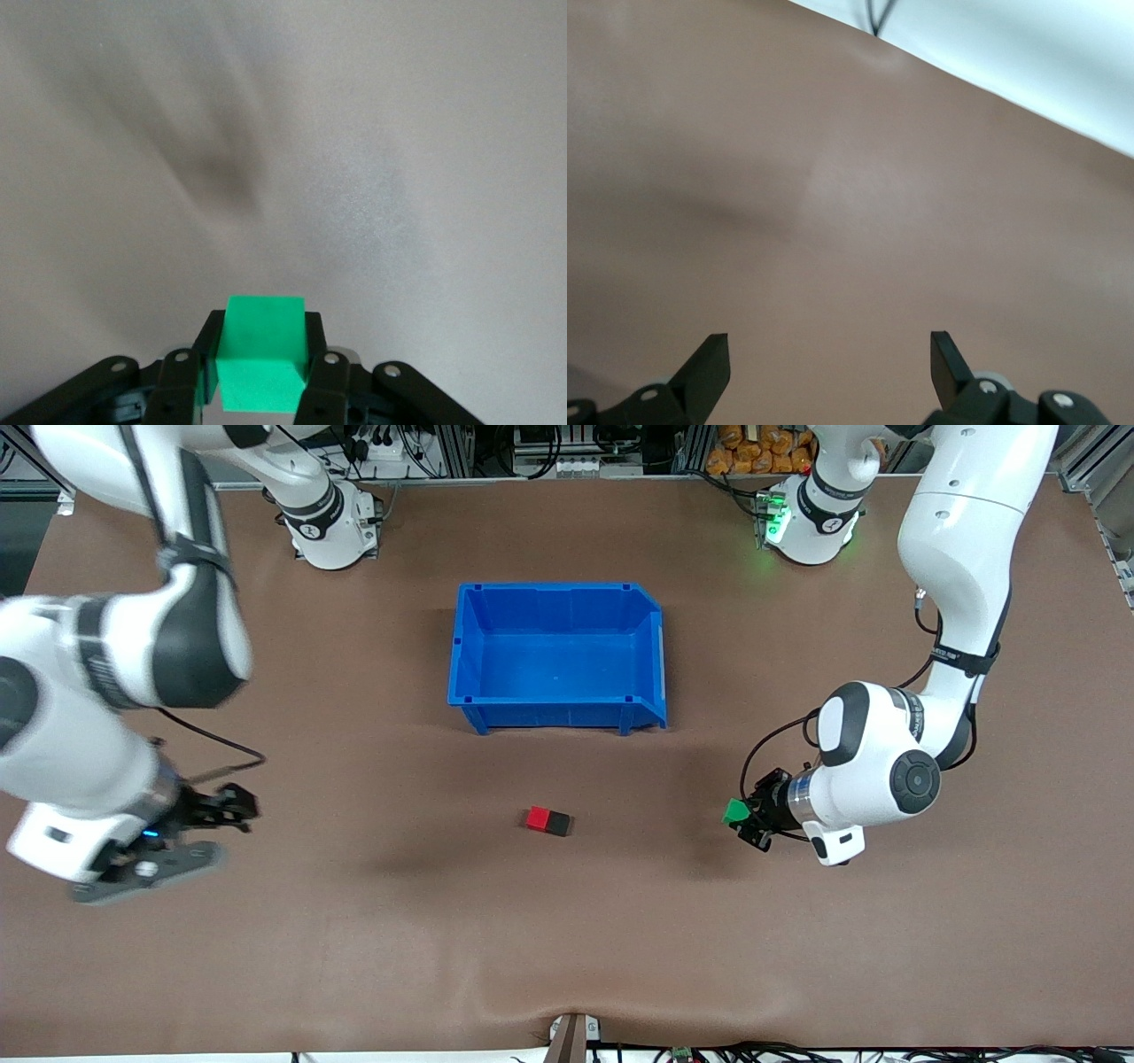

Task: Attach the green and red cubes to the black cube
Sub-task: 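Carry the green cube with the left gripper toward the black cube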

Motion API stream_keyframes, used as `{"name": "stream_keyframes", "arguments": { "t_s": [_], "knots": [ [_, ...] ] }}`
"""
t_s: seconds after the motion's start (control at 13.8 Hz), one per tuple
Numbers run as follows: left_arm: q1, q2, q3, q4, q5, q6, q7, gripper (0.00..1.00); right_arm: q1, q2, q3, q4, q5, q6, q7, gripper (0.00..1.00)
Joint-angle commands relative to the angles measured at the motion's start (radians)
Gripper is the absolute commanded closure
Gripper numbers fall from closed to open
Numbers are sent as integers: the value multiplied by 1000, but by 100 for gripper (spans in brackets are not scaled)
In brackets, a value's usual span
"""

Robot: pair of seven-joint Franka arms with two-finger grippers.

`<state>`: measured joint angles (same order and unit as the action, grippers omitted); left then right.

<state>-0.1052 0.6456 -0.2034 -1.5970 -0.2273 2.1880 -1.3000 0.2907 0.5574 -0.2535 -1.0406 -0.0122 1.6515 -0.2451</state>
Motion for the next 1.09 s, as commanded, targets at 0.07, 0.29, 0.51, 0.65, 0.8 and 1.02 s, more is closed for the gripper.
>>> {"name": "stream_keyframes", "arguments": {
  "t_s": [0.07, 0.29, 0.51, 0.65, 0.8, 1.02],
  "knots": [
    [-50, 71, 2, 97, -17, -11, -126, 100, -99, -192, 22, -220, 58, 7, 12, 0],
    [-60, 92, 2, 143, -18, -10, -188, 100, -157, -313, 43, -350, 60, 10, 18, 0],
    [-97, 143, 1, 207, -20, -4, -254, 100, -269, -413, 172, -452, 58, 11, 114, 0],
    [-125, 169, 1, 239, -24, 1, -283, 100, -275, -451, 183, -495, 60, 11, 141, 0],
    [-133, 175, 1, 242, -72, 34, -286, 100, -275, -505, 188, -553, 61, 14, 164, 0],
    [-166, 199, 2, 244, -98, 104, -294, 100, -269, -551, 198, -599, 71, 10, 236, 0]
  ]
}}
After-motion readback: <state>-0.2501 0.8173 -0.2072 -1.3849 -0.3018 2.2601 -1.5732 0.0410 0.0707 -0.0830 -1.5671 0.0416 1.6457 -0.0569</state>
